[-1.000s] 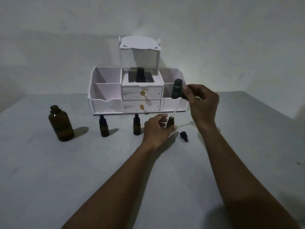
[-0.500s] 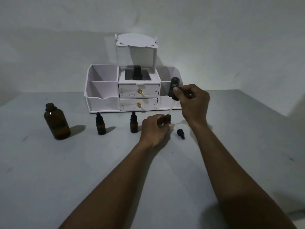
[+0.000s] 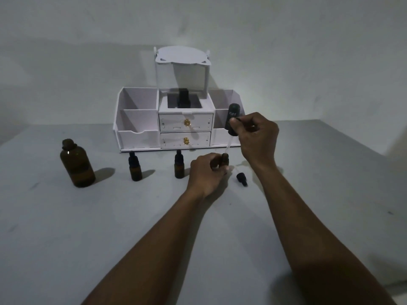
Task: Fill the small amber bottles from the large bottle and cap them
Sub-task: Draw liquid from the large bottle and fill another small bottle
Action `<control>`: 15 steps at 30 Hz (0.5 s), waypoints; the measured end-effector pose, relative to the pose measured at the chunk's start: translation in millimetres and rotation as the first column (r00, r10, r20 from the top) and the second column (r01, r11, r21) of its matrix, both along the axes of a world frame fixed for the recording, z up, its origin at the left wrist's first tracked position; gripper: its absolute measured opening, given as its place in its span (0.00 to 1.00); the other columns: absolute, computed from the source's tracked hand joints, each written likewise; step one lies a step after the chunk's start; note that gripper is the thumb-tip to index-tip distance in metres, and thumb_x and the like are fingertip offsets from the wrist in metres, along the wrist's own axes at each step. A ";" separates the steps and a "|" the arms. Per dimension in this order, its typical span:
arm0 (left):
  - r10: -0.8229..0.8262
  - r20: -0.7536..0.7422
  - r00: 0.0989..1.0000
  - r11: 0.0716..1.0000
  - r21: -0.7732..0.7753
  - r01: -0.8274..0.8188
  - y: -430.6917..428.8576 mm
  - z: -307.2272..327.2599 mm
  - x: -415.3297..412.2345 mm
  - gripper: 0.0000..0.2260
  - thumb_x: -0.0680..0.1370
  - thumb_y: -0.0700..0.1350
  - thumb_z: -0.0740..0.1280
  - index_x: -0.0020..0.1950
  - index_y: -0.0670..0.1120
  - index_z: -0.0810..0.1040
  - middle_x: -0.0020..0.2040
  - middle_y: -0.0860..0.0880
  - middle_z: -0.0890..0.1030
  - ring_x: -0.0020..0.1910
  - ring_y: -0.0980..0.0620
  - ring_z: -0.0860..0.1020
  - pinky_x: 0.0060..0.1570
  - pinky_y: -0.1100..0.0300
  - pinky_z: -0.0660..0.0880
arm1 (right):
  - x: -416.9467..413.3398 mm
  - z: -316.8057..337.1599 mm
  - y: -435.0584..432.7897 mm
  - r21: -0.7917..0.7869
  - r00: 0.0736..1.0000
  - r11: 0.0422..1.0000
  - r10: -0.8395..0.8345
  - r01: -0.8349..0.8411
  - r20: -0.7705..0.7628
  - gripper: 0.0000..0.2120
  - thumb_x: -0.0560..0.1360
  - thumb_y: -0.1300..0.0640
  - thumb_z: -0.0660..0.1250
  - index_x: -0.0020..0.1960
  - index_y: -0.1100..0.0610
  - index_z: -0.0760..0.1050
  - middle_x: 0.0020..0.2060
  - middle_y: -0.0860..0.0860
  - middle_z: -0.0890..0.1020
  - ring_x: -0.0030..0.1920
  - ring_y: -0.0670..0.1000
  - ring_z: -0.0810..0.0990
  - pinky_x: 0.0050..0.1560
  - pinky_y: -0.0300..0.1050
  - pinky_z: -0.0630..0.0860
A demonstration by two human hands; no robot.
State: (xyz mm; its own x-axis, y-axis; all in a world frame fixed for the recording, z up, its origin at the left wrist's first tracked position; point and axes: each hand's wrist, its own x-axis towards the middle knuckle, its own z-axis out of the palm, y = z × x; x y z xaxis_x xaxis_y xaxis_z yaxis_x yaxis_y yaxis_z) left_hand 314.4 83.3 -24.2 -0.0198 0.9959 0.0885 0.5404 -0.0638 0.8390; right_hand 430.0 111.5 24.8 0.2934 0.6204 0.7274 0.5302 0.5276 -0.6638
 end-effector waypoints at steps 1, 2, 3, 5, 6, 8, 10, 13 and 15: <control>-0.002 -0.009 1.000 1.000 0.005 0.002 0.4 -0.2 -0.1 0.18 0.79 0.46 0.72 0.68 0.46 0.79 0.67 0.47 0.81 0.65 0.46 0.78 0.69 0.52 0.70 | -0.1 -0.6 -0.1 0.000 1.000 1.000 0.006 -0.006 -0.006 0.06 0.73 0.57 0.76 0.44 0.60 0.84 0.36 0.46 0.83 0.34 0.37 0.81 0.42 0.25 0.76; -0.004 -0.016 1.000 1.000 0.014 0.005 0.1 -0.1 -0.2 0.18 0.79 0.47 0.72 0.68 0.45 0.79 0.67 0.47 0.81 0.65 0.46 0.78 0.69 0.53 0.70 | -0.4 -1.3 0.0 -0.001 1.000 1.000 0.012 -0.012 -0.008 0.07 0.73 0.56 0.76 0.45 0.60 0.84 0.36 0.47 0.84 0.35 0.39 0.82 0.42 0.27 0.77; -0.006 -0.016 1.000 1.000 0.021 0.006 -0.4 0.3 -0.1 0.18 0.79 0.47 0.72 0.68 0.45 0.79 0.66 0.47 0.81 0.65 0.47 0.78 0.68 0.53 0.71 | -0.6 -2.1 0.2 -0.003 1.000 1.000 0.012 -0.012 -0.002 0.07 0.73 0.55 0.76 0.45 0.59 0.84 0.37 0.47 0.84 0.35 0.40 0.82 0.42 0.28 0.78; -0.003 0.015 1.000 1.000 0.020 0.003 -1.5 -1.0 0.4 0.18 0.79 0.47 0.73 0.68 0.45 0.79 0.67 0.47 0.81 0.65 0.47 0.78 0.67 0.55 0.71 | -0.7 -3.8 0.0 -0.003 1.000 1.000 0.002 -0.002 0.016 0.07 0.73 0.54 0.75 0.46 0.58 0.84 0.38 0.45 0.84 0.36 0.38 0.81 0.43 0.26 0.77; -0.001 0.040 0.999 1.000 0.018 0.000 -1.7 -1.8 0.6 0.20 0.79 0.47 0.73 0.69 0.46 0.78 0.68 0.47 0.80 0.65 0.47 0.78 0.66 0.56 0.71 | -0.6 -4.1 -0.2 0.000 1.000 1.000 0.002 -0.002 0.016 0.08 0.73 0.53 0.75 0.47 0.57 0.84 0.38 0.45 0.84 0.36 0.38 0.81 0.43 0.26 0.77; 0.004 0.095 0.995 1.000 0.031 -0.007 -0.9 -3.8 0.1 0.24 0.77 0.48 0.75 0.72 0.48 0.76 0.68 0.48 0.79 0.63 0.49 0.78 0.62 0.59 0.73 | 0.0 -3.4 0.0 0.010 1.000 1.000 -0.006 0.006 0.008 0.09 0.73 0.52 0.75 0.48 0.57 0.84 0.40 0.47 0.85 0.37 0.40 0.82 0.44 0.28 0.78; 0.010 0.151 0.989 0.999 0.041 -0.016 -1.0 -4.2 -2.7 0.27 0.75 0.49 0.76 0.73 0.50 0.74 0.68 0.48 0.79 0.59 0.52 0.78 0.58 0.60 0.74 | 1.0 -0.3 -0.2 0.027 1.000 0.999 -0.027 0.027 -0.003 0.10 0.74 0.51 0.75 0.49 0.57 0.84 0.41 0.48 0.85 0.38 0.40 0.82 0.44 0.28 0.78; 0.019 0.236 0.972 0.999 0.021 -0.025 -6.7 -4.7 -10.9 0.26 0.75 0.47 0.76 0.72 0.52 0.74 0.68 0.49 0.79 0.60 0.51 0.78 0.58 0.55 0.77 | -0.9 8.0 -4.0 0.071 0.998 0.997 -0.027 0.031 -0.050 0.11 0.74 0.51 0.74 0.50 0.58 0.83 0.42 0.45 0.84 0.38 0.36 0.81 0.43 0.26 0.77; 0.026 0.272 0.962 1.000 0.007 -0.029 -13.7 -8.4 -19.2 0.25 0.75 0.46 0.77 0.70 0.55 0.75 0.67 0.50 0.79 0.58 0.53 0.78 0.51 0.60 0.78 | -5.9 14.6 -8.7 0.117 0.996 0.993 -0.004 0.015 -0.094 0.10 0.74 0.51 0.74 0.49 0.58 0.83 0.41 0.45 0.84 0.39 0.37 0.82 0.43 0.30 0.78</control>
State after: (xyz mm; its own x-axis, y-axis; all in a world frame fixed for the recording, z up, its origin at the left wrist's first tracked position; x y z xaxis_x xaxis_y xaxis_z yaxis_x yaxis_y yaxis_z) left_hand 295.2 69.6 -32.6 -0.0715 0.9937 0.0867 0.2941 -0.0620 0.9538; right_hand 424.1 102.8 39.4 0.3688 0.5295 0.7639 0.4738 0.5999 -0.6446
